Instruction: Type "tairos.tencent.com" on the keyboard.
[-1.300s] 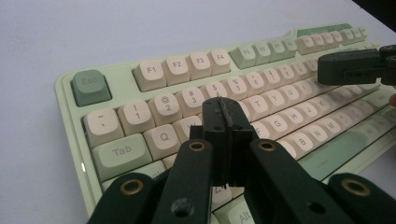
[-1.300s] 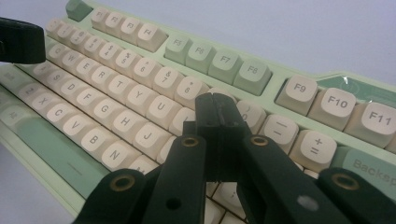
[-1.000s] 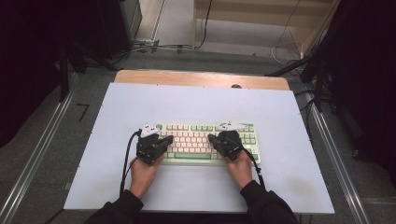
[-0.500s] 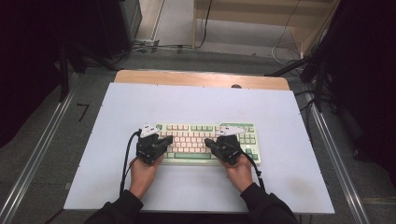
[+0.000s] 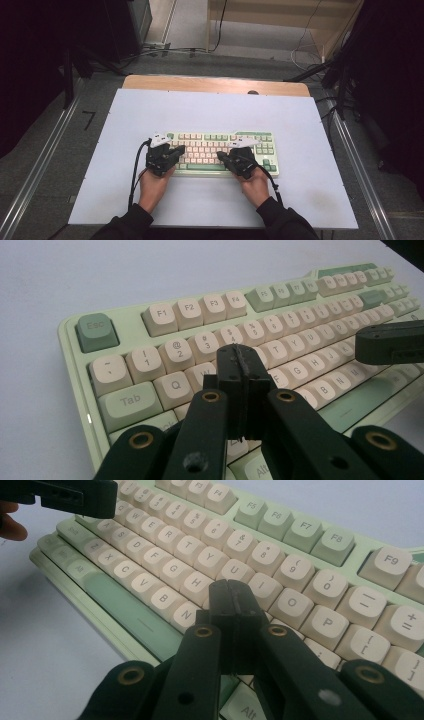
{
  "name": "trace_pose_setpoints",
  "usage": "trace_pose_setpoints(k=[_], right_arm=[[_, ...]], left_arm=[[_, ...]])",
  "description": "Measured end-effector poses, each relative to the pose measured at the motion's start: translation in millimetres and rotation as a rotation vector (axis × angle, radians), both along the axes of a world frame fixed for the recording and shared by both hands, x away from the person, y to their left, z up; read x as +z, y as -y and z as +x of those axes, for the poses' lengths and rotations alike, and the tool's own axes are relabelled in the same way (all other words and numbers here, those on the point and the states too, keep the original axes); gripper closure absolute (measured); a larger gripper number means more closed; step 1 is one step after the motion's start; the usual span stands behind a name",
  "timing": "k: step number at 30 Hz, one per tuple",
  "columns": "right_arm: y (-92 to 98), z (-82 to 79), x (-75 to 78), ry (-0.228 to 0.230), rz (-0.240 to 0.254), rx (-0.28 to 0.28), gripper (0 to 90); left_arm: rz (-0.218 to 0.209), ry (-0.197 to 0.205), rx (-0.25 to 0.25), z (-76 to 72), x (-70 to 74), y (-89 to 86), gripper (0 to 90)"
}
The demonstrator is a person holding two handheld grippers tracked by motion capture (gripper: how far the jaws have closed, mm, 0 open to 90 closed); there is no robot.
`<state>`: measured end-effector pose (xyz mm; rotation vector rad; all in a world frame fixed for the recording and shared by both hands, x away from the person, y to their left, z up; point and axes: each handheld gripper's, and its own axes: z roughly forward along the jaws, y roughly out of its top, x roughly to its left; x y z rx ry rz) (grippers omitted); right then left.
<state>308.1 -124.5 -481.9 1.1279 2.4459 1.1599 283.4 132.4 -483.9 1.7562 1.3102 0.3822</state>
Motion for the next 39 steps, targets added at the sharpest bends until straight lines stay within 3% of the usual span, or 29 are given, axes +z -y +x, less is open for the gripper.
trace_pose_setpoints(k=[29, 39], right_arm=[[-5.4, -4.6, -6.6, -0.006, -0.031, 0.030, 87.4], [12.7, -4.0, 7.3, 0.029, 0.050, -0.004, 84.3]], left_arm=[[0.000, 0.007, 0.004, -0.8, 0.4, -0.4, 90.0], [-0.013, 0.018, 0.010, -2.4, 3.3, -3.1, 90.0]])
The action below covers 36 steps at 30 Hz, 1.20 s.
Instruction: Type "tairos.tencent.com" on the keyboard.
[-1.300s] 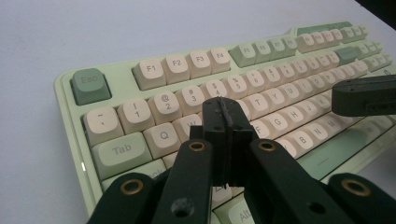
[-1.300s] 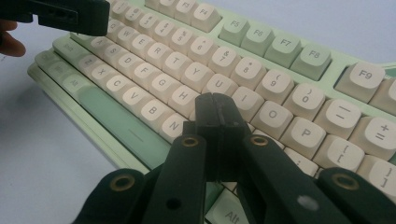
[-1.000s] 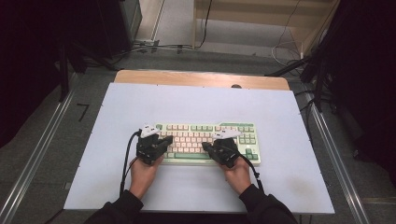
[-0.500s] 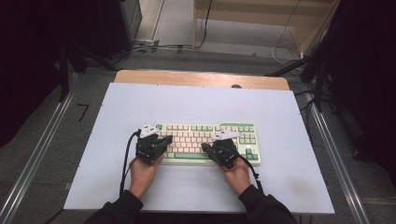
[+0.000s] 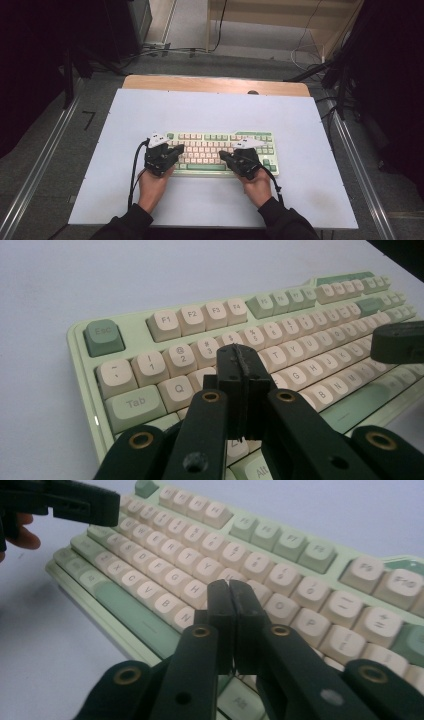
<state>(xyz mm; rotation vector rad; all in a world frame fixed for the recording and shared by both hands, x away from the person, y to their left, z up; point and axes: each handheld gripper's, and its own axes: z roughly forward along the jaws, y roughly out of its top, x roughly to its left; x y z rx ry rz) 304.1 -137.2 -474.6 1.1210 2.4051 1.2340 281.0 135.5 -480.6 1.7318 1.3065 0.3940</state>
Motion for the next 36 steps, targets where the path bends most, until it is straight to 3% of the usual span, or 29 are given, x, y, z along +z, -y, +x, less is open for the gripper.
trace_pose_setpoints(k=[6, 15, 20, 27, 36], right_arm=[[21.2, 2.1, 6.6, 0.003, 0.031, -0.029, 77.8], [49.1, 2.1, 10.5, 0.018, 0.041, -0.055, 47.9], [69.7, -2.1, 14.4, 0.036, 0.042, -0.106, 37.9], [99.2, -9.6, 16.0, 0.046, 0.047, -0.160, 30.0], [141.7, -20.8, 17.6, 0.050, 0.028, -0.258, 26.6]], left_arm=[[-0.011, 0.005, 0.009, -0.7, 1.9, -4.7, 89.5], [-0.023, 0.028, 0.024, -8.4, 8.4, -13.1, 64.1], [-0.007, 0.047, 0.074, -17.5, 13.6, -20.0, 45.4], [0.020, 0.056, 0.113, -28.9, 14.4, -33.7, 27.1], [0.034, 0.053, 0.154, -46.6, 11.7, -62.4, 19.2]])
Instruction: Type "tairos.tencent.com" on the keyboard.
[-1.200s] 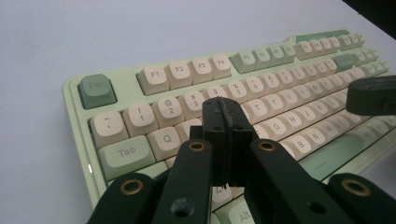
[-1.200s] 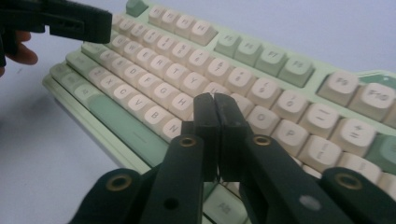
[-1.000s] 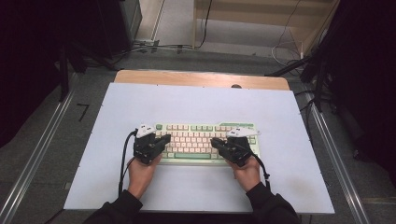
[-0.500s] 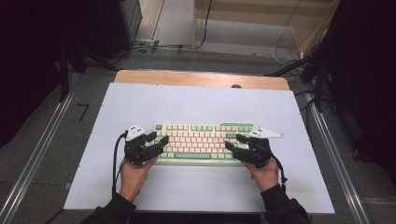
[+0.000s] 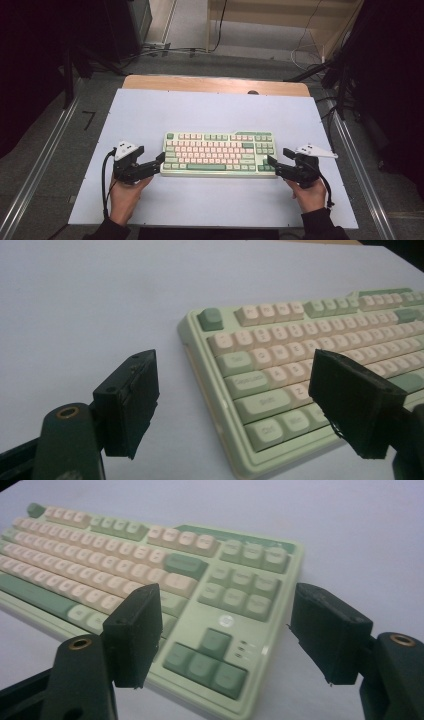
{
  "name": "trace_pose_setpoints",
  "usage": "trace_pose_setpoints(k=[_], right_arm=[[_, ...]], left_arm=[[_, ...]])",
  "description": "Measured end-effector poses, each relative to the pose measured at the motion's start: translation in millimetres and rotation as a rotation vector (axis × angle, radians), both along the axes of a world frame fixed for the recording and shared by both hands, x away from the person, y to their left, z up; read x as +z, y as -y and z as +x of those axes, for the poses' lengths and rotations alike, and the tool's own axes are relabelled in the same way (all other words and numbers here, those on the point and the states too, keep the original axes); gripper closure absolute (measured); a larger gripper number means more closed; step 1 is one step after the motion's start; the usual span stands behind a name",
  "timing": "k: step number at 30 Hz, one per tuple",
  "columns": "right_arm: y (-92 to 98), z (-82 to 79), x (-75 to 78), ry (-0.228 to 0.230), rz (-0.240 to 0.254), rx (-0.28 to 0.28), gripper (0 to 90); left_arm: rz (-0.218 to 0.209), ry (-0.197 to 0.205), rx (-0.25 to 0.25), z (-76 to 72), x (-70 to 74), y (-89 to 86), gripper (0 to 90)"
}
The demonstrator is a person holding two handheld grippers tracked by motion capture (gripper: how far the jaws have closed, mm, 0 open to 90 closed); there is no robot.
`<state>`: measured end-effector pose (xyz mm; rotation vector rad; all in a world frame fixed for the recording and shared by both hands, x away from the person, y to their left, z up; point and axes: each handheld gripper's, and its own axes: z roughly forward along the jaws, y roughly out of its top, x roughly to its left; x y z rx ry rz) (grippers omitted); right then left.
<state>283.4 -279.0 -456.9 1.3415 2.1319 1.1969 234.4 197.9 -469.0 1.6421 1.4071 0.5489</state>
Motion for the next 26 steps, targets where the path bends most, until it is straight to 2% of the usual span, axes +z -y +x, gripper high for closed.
trace_pose_setpoints(k=[6, 8, 11, 26], right_arm=[[24.9, -8.8, -1.7, -0.008, -0.020, -0.068, 26.0], [32.2, -11.2, -2.4, -0.009, -0.020, -0.083, 26.0], [42.2, -13.9, -3.6, -0.017, -0.022, -0.110, 26.0], [77.5, -21.0, -10.3, -0.040, -0.018, -0.225, 24.7]], left_arm=[[0.019, -0.018, 0.041, -8.0, -5.1, -15.4, 18.6], [0.035, -0.031, 0.054, -10.5, -7.2, -19.9, 18.7], [0.037, -0.050, 0.061, -12.8, -9.6, -25.5, 18.7], [0.003, -0.078, 0.121, -14.4, -16.0, -42.1, 19.1]])
